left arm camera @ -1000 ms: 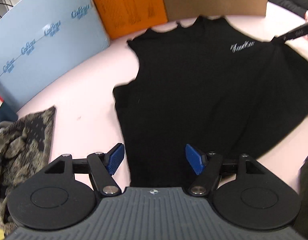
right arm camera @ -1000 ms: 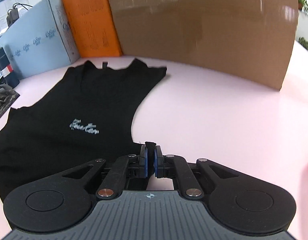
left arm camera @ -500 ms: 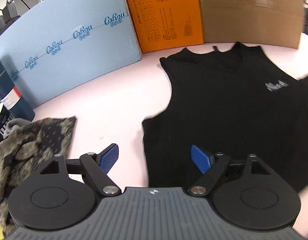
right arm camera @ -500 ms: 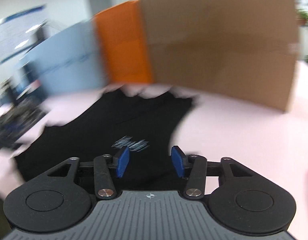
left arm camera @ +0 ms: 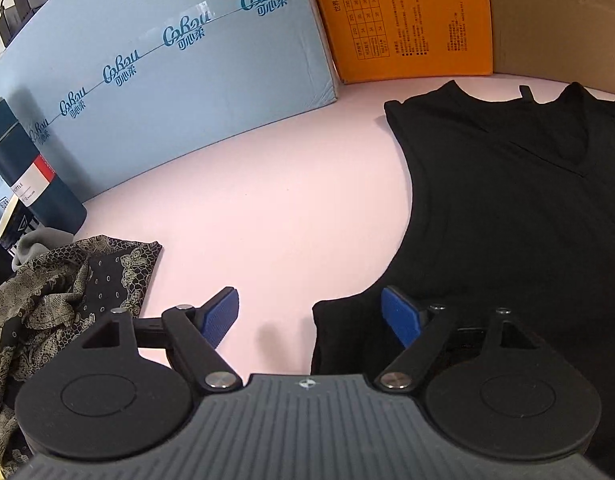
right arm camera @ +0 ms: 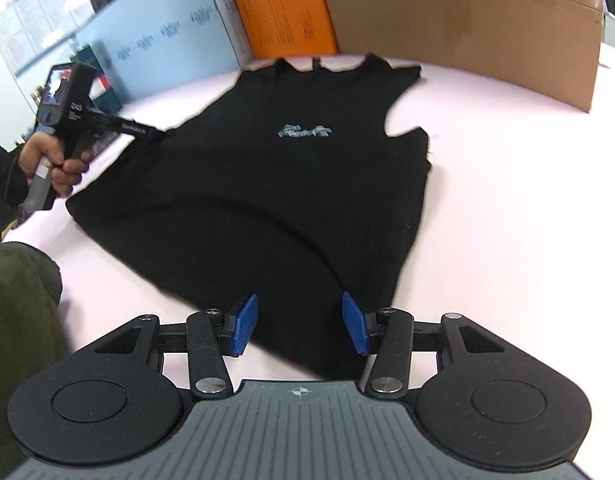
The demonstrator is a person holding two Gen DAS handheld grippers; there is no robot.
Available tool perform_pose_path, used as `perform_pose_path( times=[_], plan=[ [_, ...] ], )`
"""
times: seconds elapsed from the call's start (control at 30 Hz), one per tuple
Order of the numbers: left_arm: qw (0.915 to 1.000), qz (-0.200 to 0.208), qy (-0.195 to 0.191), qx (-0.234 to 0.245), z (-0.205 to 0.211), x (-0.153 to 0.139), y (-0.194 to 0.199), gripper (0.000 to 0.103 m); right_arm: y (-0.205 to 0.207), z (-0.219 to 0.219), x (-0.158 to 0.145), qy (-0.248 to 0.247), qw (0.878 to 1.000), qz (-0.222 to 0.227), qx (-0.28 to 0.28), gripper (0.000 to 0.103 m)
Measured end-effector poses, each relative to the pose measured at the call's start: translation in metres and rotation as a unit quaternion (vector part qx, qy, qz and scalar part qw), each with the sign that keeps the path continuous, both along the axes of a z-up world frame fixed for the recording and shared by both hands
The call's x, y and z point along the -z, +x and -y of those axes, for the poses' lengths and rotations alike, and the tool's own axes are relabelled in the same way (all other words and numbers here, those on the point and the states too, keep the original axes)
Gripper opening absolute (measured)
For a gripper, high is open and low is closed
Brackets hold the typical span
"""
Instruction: Fold clothes
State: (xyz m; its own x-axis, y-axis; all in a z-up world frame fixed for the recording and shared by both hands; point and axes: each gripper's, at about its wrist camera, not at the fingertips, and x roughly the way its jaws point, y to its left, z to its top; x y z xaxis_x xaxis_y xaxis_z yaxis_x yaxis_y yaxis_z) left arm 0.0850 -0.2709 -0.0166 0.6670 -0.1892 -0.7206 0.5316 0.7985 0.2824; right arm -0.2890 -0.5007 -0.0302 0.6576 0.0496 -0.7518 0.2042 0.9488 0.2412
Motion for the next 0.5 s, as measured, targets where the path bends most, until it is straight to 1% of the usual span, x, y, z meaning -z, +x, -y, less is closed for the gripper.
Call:
perform_pose_path(
  times=[0.03,0.1,0.17,0.3,0.37,0.4,0.43,0.47,0.5],
  plan=[
    [1.0000,-0.001,-0.001,-0.001,-0.001,0.000,0.001,0.082,0.000,-0.004,-0.008,-0.009,1.000,-0.003,0.001,0.050],
    [1.0000,-0.004,-0.002,-0.004,-0.001,0.000,0.002,0.083,0.011,-0.017,-0.020,-0.024,0.999,0.019,-0.013,0.070],
    [1.0000,-0.004,0.000,-0.004,0.000,0.000,0.002,0.084,0.031,-0.031,-0.030,-0.029,0.998,0.044,-0.040,0.077],
    [0.9999,-0.005,0.006,-0.007,0.002,-0.002,0.003,0.084,0.083,-0.061,-0.030,-0.037,0.993,0.069,-0.092,0.077],
    [0.9996,-0.003,0.005,-0.028,-0.003,-0.007,0.004,0.084,0.107,-0.073,-0.027,-0.038,0.991,0.077,-0.104,0.077],
    [0.9993,-0.003,-0.007,-0.035,-0.009,-0.013,0.004,0.082,0.115,-0.076,-0.025,-0.040,0.990,0.080,-0.108,0.078],
    [0.9990,-0.006,-0.027,-0.035,-0.016,-0.020,0.002,0.082,0.123,-0.077,-0.023,-0.040,0.990,0.080,-0.111,0.078],
    [0.9983,-0.008,-0.052,-0.025,-0.024,-0.028,-0.001,0.082,0.128,-0.076,-0.020,-0.041,0.990,0.076,-0.110,0.078],
    [0.9970,-0.010,-0.077,0.002,-0.032,-0.035,-0.008,0.082,0.130,-0.075,-0.018,-0.040,0.991,0.075,-0.105,0.078]
  ],
)
